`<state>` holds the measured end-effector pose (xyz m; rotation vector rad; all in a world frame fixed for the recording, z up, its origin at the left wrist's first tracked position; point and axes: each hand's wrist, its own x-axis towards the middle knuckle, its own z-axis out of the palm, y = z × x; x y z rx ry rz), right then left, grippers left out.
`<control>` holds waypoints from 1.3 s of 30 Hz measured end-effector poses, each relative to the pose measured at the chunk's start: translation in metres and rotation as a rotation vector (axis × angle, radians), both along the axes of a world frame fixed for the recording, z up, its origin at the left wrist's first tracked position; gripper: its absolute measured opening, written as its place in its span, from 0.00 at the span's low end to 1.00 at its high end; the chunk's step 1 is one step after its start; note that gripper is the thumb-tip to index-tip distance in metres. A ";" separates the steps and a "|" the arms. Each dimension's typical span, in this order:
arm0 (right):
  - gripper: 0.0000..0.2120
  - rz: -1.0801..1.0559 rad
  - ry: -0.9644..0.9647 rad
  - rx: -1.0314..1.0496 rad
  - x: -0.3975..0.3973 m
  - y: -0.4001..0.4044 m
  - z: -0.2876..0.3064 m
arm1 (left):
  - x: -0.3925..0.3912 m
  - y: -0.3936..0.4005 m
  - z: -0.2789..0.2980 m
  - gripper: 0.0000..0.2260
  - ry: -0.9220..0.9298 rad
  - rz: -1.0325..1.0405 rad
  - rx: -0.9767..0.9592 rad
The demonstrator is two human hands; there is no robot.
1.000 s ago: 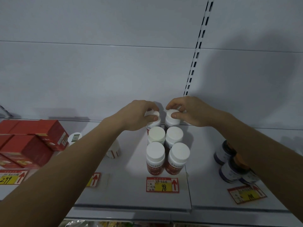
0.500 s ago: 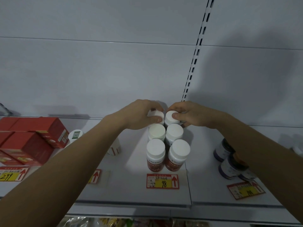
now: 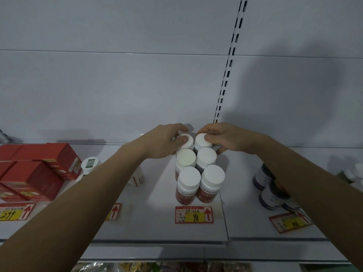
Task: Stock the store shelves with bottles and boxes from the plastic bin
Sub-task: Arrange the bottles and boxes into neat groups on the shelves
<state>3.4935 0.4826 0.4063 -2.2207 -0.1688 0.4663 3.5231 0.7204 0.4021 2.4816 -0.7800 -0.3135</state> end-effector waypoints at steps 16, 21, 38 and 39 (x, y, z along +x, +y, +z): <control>0.34 -0.181 -0.224 -0.016 -0.106 -0.015 -0.050 | -0.124 0.048 -0.063 0.60 0.160 0.162 -0.170; 0.48 -0.051 -0.088 -0.173 -0.114 -0.010 -0.052 | -0.114 0.036 -0.075 0.51 0.133 0.068 -0.175; 0.50 -0.135 -0.090 0.026 -0.112 0.021 -0.069 | -0.094 0.014 -0.080 0.45 0.174 0.120 -0.017; 0.50 -0.140 -0.091 0.025 -0.112 0.022 -0.070 | -0.094 0.013 -0.080 0.45 0.173 0.123 -0.014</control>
